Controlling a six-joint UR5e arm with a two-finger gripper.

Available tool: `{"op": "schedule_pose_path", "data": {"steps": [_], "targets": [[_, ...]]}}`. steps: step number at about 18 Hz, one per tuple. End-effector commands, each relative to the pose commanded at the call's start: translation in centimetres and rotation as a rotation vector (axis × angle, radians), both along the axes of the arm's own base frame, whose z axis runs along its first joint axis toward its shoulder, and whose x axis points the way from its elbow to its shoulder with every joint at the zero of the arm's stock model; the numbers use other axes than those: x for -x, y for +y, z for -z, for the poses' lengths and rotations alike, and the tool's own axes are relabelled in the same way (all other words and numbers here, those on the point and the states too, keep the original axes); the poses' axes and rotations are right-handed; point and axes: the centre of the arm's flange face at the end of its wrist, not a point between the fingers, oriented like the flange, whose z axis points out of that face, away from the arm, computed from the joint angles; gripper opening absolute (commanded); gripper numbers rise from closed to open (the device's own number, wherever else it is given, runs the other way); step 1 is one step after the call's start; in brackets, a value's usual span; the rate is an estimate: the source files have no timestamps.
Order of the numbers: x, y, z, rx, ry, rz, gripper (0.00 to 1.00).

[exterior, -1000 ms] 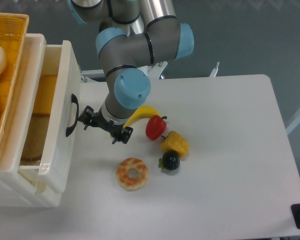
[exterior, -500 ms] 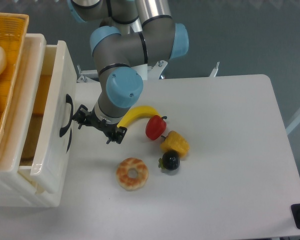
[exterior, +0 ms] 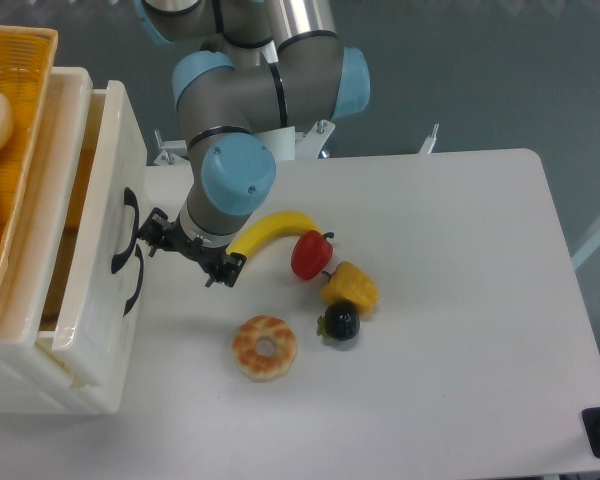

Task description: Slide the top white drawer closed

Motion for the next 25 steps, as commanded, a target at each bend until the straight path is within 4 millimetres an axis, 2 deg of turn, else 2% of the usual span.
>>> {"op": "schedule_pose_path", "data": {"steps": [25], "targets": [[-1.6,0.8,0.4,0.001,-0.002,0.029,1.0]]}}
